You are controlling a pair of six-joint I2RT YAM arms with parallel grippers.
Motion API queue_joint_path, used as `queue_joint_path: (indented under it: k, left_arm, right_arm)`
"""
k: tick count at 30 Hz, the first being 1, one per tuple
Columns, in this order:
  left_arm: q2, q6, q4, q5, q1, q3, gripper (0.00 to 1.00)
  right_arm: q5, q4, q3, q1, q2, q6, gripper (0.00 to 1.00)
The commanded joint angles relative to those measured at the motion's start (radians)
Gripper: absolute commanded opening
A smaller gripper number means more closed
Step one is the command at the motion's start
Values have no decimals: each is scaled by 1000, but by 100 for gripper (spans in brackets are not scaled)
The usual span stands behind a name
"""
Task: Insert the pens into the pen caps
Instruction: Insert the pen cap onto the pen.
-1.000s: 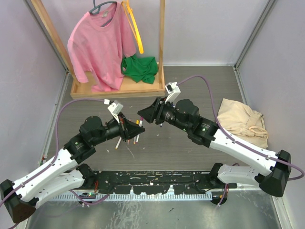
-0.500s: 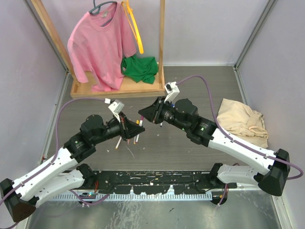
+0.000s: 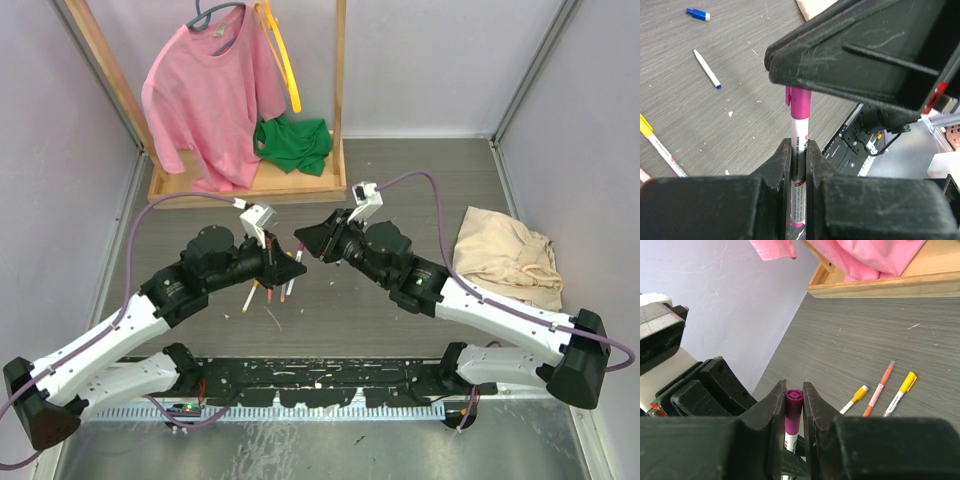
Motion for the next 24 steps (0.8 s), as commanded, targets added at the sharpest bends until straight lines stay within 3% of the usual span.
queue_joint_path:
  k: [1, 16, 21, 24]
  left_arm:
    - [8, 6, 224, -111, 19, 147, 0]
    - [58, 53, 260, -105, 2, 278, 0]
    - [55, 56, 254, -112, 2, 275, 0]
    - [55, 53, 250, -99, 1, 266, 0]
  right_arm:
    - [36, -176, -48, 165, -8, -22, 0]
    - [120, -116, -247, 466, 62, 184, 0]
    - [130, -80, -283, 502, 73, 217, 0]
    - [206, -148, -230, 503, 46, 182, 0]
